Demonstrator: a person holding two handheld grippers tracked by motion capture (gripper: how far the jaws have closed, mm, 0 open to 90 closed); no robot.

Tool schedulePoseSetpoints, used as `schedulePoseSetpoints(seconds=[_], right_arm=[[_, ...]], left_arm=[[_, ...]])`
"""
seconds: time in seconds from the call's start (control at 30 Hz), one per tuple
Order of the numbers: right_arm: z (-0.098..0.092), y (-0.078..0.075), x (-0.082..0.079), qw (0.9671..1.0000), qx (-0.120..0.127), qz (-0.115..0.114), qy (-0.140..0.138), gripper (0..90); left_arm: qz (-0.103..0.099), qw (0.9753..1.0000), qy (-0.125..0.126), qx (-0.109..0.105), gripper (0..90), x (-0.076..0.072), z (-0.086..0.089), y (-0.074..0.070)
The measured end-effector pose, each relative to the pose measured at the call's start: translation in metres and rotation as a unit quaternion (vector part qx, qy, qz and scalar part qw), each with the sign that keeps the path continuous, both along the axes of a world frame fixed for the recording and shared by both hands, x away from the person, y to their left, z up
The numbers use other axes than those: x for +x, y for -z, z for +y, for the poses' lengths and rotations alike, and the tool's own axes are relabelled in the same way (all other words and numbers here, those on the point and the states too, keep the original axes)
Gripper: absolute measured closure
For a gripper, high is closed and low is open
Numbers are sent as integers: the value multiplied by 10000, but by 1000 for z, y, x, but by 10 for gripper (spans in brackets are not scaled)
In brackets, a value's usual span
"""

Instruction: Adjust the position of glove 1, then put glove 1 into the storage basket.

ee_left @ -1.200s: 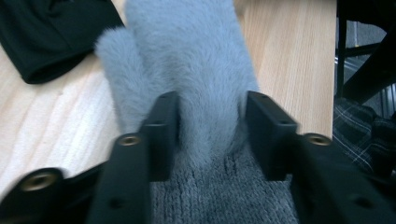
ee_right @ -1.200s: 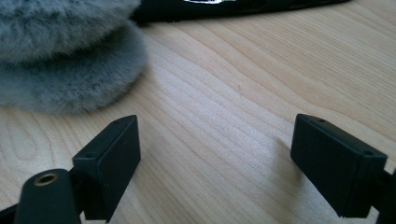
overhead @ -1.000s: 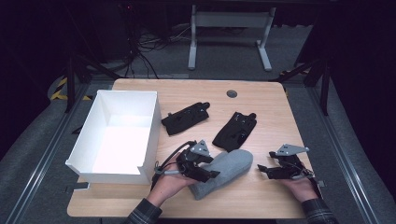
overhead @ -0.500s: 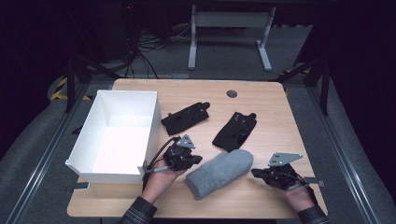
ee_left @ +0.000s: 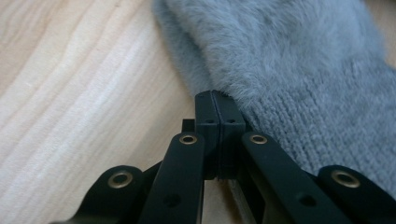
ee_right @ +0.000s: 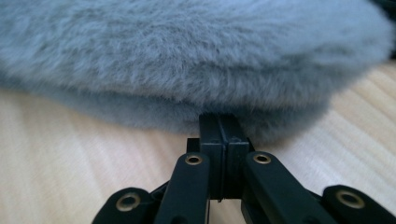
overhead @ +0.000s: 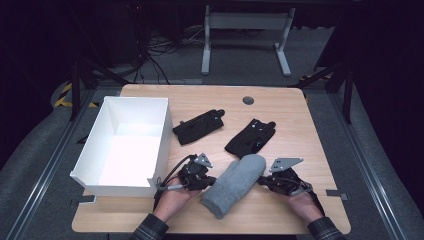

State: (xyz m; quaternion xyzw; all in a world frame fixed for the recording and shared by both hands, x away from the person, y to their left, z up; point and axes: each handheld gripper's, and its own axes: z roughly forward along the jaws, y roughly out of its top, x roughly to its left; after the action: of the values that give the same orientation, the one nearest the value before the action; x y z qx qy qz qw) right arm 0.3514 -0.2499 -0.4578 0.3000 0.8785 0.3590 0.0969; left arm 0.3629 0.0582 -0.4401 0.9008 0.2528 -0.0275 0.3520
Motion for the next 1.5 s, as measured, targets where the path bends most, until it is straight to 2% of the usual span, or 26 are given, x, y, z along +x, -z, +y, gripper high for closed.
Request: schedulePoseSetpoints(seconds=[0.3, 0.43, 0.5, 0.53, 0.6, 0.63, 0.7, 0.83, 0.93, 1.0, 1.03, 1.1, 1.33, 1.4, 1.5], right_arm=[[9, 1, 14, 9999, 6, -78, 66, 900], [10, 1, 17, 9999, 16, -93, 37, 900], [8, 0, 16, 9999, 47, -125, 87, 830], [6, -1, 15, 9998, 73, -140, 136, 756], [2, -2, 14, 9996, 80, -170, 230, 656], [-2, -2, 14, 9993, 78, -161, 324, 572], [-9, -2, 13, 9988, 62, -186, 452, 466], [-24, 0, 14, 9974, 89, -203, 679, 326], [-30, 2, 15, 9967, 83, -260, 759, 281], [-31, 3, 16, 9966, 65, -252, 783, 273], [-32, 4, 17, 9967, 44, -259, 771, 259], [-31, 6, 18, 9966, -23, -255, 784, 250], [-31, 7, 17, 9964, -56, -324, 780, 241], [-31, 8, 17, 9964, -90, -367, 764, 240], [-31, 8, 16, 9963, -95, -396, 752, 239]], left_arm=[[25, 10000, 73, 19, 897, -12, 0, 1], [-109, 9998, -166, 7, 784, -11, 8, -4], [-197, 9990, -357, -189, 716, -8, 14, -11], [-190, 9987, -405, -251, 635, -6, 15, -14], [-235, 9977, -449, -456, 552, -4, 15, -19], [-233, 9973, -449, -526, 491, -2, 15, -20], [-213, 9967, -433, -651, 424, 0, 13, -23], [-192, 9964, -376, -732, 265, 6, 1, -27], [-174, 9960, -344, -809, 200, 9, -11, -28], [-194, 9960, -338, -802, 172, 10, -14, -28], [-192, 9960, -317, -810, 157, 12, -22, -29], [-210, 9964, -274, -775, 154, 13, -29, -28], [-258, 9980, -411, -403, 83, 16, -46, -14], [-236, 9982, -433, -338, 60, 17, -47, -11], [-130, 9990, -407, -165, 46, 18, -53, 3]])
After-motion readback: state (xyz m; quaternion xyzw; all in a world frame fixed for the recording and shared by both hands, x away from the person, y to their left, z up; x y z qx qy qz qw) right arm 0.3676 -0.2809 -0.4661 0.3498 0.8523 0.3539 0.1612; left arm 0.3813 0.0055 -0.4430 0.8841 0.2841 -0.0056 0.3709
